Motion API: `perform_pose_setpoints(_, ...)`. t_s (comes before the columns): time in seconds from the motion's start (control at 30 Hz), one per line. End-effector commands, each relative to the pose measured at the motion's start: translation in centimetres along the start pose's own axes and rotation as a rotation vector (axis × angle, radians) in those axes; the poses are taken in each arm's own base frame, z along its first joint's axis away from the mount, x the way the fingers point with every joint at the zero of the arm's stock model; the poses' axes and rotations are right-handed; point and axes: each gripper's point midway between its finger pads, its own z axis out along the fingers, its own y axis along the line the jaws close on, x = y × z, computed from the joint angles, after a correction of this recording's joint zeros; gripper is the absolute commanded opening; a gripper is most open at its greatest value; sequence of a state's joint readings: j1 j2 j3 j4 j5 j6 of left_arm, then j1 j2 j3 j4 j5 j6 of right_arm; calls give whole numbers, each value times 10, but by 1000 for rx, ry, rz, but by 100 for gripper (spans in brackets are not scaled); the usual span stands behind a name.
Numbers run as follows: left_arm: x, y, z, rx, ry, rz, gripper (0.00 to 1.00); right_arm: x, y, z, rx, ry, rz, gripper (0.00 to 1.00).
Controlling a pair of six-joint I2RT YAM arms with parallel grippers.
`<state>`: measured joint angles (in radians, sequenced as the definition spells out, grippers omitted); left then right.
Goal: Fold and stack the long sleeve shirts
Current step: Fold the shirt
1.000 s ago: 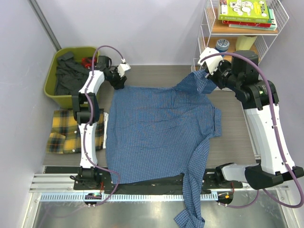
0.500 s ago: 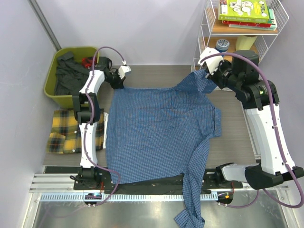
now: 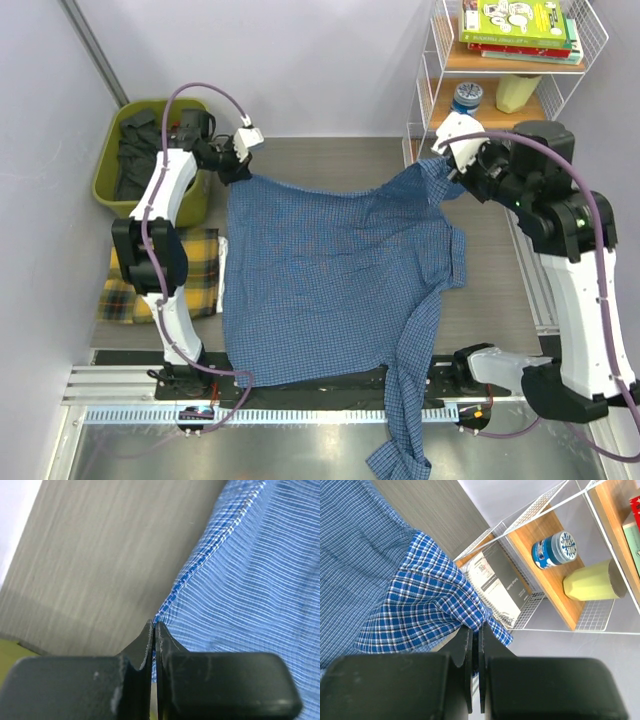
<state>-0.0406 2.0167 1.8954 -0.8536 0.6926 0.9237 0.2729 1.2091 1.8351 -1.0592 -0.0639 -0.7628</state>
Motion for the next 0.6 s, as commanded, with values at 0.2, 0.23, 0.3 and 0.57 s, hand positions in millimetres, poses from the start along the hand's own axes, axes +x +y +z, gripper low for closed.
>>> perform_pose_setpoints(0.2,33,-82,-30,145,75,29,0,17,35,-52,-82,-15,-28,1)
perform_pose_setpoints(0.23,34,-87,-32,151,74,42,0,19,38,-54,-87,-14,-29,1)
perform_pose_setpoints(0.3,38,-101,-38,164,82,41,0,24,43,-59,-93,-5,-36,1)
perform_pose_setpoints(0.57,43,-146,-59,227,95,9,0,45,58,-61,-117,34,-47,1)
